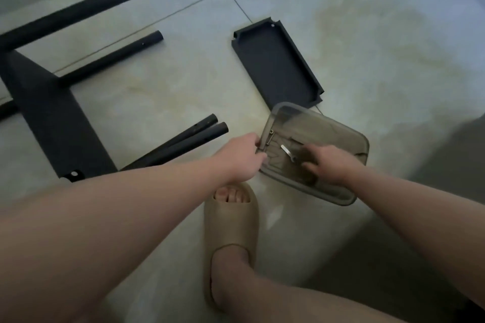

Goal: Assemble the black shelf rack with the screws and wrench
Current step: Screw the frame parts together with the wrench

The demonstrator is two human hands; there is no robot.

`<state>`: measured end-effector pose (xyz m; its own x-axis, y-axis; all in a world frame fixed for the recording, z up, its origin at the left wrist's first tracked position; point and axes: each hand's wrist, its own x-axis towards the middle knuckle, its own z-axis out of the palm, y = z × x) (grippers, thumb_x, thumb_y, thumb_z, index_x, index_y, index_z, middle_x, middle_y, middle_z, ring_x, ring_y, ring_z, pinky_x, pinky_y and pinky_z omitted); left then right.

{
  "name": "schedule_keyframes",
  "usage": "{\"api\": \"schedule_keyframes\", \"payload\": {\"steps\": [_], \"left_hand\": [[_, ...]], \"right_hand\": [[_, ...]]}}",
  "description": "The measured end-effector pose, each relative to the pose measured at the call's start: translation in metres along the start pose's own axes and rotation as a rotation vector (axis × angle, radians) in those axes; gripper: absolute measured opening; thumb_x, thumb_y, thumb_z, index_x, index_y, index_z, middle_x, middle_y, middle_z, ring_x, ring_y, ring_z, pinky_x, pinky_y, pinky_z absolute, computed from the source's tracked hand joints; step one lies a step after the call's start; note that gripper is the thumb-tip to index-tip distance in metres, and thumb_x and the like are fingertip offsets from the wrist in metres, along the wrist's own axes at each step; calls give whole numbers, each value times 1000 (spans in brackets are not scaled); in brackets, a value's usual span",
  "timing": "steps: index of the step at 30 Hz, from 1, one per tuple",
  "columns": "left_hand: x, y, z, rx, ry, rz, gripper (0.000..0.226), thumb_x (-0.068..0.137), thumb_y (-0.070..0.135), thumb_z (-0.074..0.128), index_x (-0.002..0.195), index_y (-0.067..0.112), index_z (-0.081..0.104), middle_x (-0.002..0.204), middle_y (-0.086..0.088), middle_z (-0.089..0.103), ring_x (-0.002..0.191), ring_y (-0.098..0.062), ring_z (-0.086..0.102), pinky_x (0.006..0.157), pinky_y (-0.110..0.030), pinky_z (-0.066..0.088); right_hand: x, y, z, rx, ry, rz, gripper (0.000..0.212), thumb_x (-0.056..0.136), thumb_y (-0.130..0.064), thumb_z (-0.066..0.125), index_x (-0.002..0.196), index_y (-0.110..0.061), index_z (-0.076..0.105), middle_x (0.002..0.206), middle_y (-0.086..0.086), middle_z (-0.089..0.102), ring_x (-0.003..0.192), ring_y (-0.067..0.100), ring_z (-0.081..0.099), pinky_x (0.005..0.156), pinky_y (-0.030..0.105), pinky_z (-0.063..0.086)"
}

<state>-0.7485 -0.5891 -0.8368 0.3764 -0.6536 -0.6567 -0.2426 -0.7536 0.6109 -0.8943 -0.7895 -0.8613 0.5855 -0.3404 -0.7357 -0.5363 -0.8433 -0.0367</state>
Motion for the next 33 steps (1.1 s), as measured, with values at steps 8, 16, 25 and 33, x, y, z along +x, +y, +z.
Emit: {"api": "schedule_keyframes", "payload": {"steps": [8, 16, 25, 33], "left_hand": [[13, -13, 9, -169, 22, -2, 17, 95, 37, 60, 107, 28, 51, 92, -2, 68, 84, -24, 66, 74, -39, 54], [0, -9, 0, -118, 8, 0, 28, 96, 42, 59, 118, 25, 53, 95, 1, 69, 88, -19, 65, 76, -34, 51], [-82, -22, -83, 169, 118, 37, 24, 98, 36, 56, 119, 25, 56, 105, 5, 59, 95, -18, 54, 81, -31, 42], [-177, -109, -159, 104, 366, -104, 11, 97, 32, 56, 107, 29, 55, 97, 7, 63, 86, -18, 58, 77, -32, 44]], "right_hand": [[41, -6, 18, 46, 195, 2, 30, 103, -33, 50, 131, -23, 49, 122, 11, 64, 104, 36, 63, 74, 41, 51], [36, -26, 4, 23, 305, 9, 18, 102, -29, 49, 107, -13, 54, 99, 12, 64, 83, 34, 59, 63, 37, 46], [-53, -104, -63, 333, 556, -366, 9, 88, -12, 68, 88, -8, 60, 85, 3, 57, 78, 26, 56, 71, 43, 49], [-89, -233, -97, 347, 470, -531, 5, 88, -10, 64, 91, -12, 62, 82, -1, 65, 80, 23, 62, 75, 39, 50]]}}
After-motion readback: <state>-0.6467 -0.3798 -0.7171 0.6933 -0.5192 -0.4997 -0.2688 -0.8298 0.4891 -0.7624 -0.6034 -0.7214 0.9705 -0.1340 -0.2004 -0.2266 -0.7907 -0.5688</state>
